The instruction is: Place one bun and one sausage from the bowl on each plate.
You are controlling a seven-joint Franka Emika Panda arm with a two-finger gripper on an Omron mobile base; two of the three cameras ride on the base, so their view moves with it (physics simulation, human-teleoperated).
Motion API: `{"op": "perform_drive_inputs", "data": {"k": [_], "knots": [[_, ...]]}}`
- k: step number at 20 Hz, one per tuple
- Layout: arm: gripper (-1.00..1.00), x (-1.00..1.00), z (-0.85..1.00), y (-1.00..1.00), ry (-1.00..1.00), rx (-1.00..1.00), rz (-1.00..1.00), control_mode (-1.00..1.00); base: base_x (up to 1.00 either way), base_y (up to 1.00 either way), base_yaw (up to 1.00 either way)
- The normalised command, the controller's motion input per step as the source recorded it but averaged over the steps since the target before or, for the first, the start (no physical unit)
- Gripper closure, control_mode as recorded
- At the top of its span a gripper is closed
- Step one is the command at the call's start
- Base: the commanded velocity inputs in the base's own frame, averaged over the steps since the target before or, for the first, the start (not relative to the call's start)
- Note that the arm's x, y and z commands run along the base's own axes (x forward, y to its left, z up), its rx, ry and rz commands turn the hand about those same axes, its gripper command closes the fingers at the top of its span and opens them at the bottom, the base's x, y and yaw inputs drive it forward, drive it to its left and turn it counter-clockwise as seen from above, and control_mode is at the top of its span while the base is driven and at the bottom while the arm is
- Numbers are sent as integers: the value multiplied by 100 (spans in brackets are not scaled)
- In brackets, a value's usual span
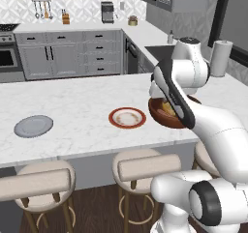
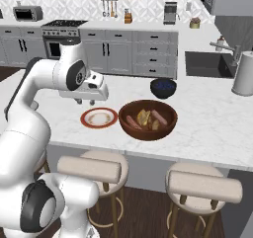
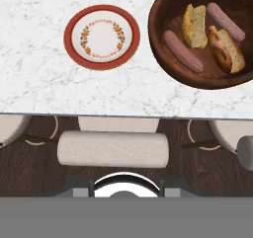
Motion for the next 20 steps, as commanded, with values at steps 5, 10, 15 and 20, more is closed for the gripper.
{"op": "perform_drive_inputs", "data": {"k": [5, 10, 15, 20], "knots": [[-100, 0, 0, -13, 2, 0, 2, -100, 0, 0, 0], [-100, 9, -2, -89, 3, 0, 0, -100, 0, 0, 0], [-100, 43, -12, -87, 3, 0, 0, -100, 0, 0, 0], [-100, 50, -21, -71, 0, 0, 0, -100, 0, 0, 0]]}}
